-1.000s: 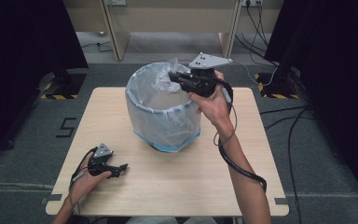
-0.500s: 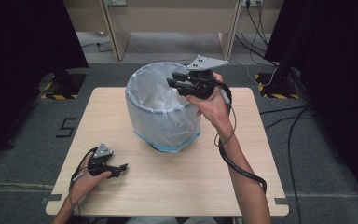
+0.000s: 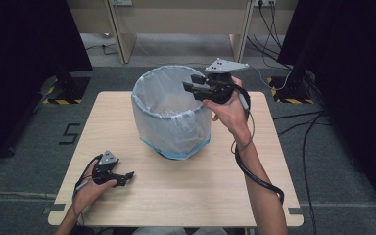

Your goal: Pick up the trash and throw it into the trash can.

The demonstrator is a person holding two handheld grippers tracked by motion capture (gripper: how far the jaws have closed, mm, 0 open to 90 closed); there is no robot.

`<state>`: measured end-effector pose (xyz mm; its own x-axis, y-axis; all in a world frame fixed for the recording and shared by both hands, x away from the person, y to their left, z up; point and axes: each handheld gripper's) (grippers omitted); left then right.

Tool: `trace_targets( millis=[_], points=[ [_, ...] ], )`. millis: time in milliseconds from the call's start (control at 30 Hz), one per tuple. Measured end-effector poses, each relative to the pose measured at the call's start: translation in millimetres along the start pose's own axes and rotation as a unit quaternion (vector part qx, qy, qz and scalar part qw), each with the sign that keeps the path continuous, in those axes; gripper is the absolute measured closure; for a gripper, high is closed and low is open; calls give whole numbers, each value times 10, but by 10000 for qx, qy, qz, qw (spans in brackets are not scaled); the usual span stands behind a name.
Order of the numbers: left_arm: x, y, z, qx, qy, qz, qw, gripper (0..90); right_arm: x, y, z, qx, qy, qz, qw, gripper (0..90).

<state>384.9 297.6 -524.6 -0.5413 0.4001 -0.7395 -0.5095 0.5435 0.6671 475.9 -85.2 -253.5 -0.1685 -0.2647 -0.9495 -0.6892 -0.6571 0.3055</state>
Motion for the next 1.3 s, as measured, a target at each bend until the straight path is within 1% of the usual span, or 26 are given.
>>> trace_targets(
  millis=[67, 100, 267, 333, 600, 700, 733, 767, 833, 867, 933, 1000, 1033, 1067, 1100, 1200, 1233, 1267, 1300],
  points=[
    [0, 0, 0, -1, 0, 0, 10000, 101, 10, 15, -16, 30, -30, 5, 10000, 563],
    [0, 0, 0, 0, 0, 0, 10000, 101, 39, 50, -54, 89, -97, -9, 9999, 540],
    [0, 0, 0, -2, 1, -1, 10000, 101, 89, 117, -121, 179, -176, -54, 9997, 525],
    [0, -1, 1, 5, 0, -3, 10000, 101, 120, 165, -169, 230, -233, -86, 9994, 515],
    [0, 0, 0, 0, 2, 4, 10000, 101, 202, 291, -305, 473, -426, -116, 9979, 467],
    [0, -1, 0, 6, 3, -6, 10000, 100, 253, 328, -355, 577, -446, -101, 9973, 453],
    [0, -1, 0, 6, 3, -6, 10000, 101, 253, 328, -355, 577, -446, -101, 9973, 453],
    [0, 0, 0, 0, 3, -2, 10000, 100, 304, 358, -393, 618, -513, -91, 9967, 445],
    [0, 0, 0, 1, 3, -2, 10000, 101, 324, 367, -408, 631, -530, -77, 9966, 441],
    [0, 0, 0, 0, 3, -1, 10000, 100, 386, 393, -453, 693, -608, -63, 9957, 432],
    [0, -1, 1, 6, 3, -7, 10000, 101, 433, 415, -483, 724, -637, -40, 9953, 425],
    [0, -2, 1, 6, 4, -9, 10000, 101, 457, 427, -496, 748, -672, -42, 9949, 418],
    [1, -3, 0, 4, 5, -19, 10000, 100, 509, 451, -527, 779, -715, -44, 9944, 405],
    [1, -3, 0, 4, 5, -19, 10000, 101, 509, 451, -527, 779, -715, -44, 9944, 405],
    [0, -1, 0, -2, 1, -8, 10000, 100, 552, 468, -548, 809, -768, -31, 9938, 397],
    [1, -2, 0, 0, 4, -9, 10000, 101, 591, 482, -567, 822, -809, -32, 9933, 395],
    [1, -2, 0, -2, 3, -9, 10000, 101, 643, 498, -592, 854, -853, -37, 9927, 392],
    [1, -2, 0, -2, 3, -9, 10000, 100, 643, 498, -592, 854, -853, -37, 9927, 392],
    [1, -3, 0, -2, 2, -13, 10000, 101, 690, 509, -612, 887, -887, -22, 9921, 390]
  ],
)
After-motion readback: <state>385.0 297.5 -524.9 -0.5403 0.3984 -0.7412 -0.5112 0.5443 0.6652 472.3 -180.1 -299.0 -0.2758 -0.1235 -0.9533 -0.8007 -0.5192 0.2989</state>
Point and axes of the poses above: each handheld gripper's, and its own axes: y roughly backward along the jaws, x roughly out of its underside, z roughly to its left, and after that the axes turned 6 degrees about x, right-handed
